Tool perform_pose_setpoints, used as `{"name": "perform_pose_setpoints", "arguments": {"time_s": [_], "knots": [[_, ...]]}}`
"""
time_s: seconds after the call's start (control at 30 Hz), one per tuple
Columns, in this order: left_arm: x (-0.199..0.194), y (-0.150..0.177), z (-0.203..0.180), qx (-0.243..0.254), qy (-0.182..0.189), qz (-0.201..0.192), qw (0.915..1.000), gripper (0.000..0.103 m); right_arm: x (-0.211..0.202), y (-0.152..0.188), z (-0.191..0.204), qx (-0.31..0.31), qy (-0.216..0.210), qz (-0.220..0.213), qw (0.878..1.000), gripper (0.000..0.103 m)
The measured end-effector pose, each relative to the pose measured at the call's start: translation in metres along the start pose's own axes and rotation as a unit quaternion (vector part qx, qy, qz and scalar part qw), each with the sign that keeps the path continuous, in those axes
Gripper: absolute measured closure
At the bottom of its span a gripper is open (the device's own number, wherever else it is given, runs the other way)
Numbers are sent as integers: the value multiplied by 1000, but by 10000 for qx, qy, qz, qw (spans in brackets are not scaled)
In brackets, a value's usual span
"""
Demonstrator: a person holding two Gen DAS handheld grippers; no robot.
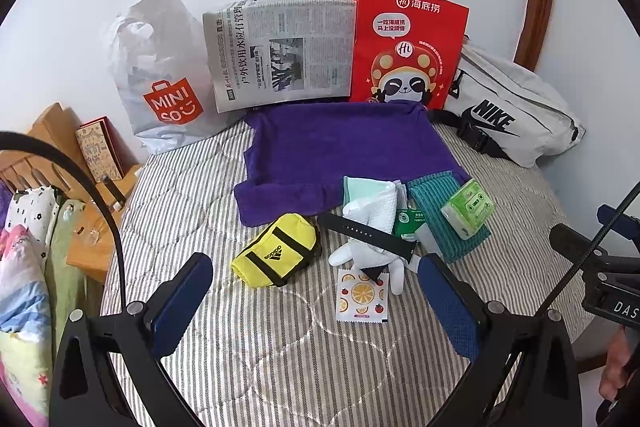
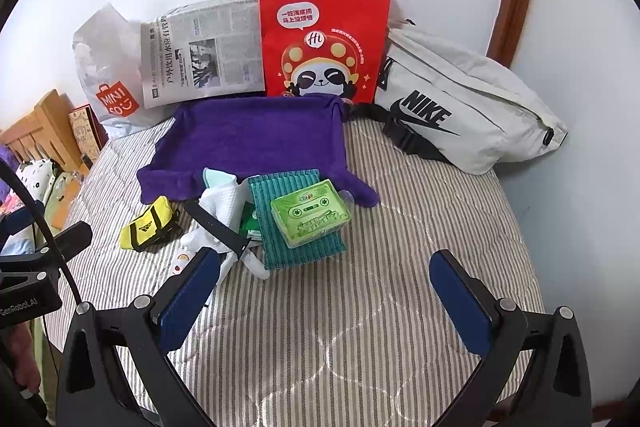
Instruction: Organize soft objects
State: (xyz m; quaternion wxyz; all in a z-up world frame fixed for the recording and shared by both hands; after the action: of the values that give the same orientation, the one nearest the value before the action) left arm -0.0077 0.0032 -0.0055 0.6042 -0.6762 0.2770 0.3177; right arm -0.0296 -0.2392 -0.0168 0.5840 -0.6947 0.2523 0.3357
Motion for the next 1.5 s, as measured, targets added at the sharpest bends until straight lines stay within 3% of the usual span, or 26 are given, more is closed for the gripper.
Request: {"name": "perform_pose_setpoints", "arguments": {"time_s": [1.5], "knots": [[5,4,2,-51,32,86,9999,0,1,-1,5,-73,64,43,9999,0]]}}
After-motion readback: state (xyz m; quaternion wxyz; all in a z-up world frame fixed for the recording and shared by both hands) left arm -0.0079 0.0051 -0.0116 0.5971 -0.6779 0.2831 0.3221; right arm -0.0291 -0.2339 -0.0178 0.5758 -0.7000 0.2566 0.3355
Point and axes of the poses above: each gripper's, at about its wrist camera, not at the fingertips, and x roughly the way its jaws point, z to its left, y to its underside, the point moved 1 cm from there along x, roughly the way its jaws point, and after that the axes turned 7 degrees about -x, right-handed, at the moved point
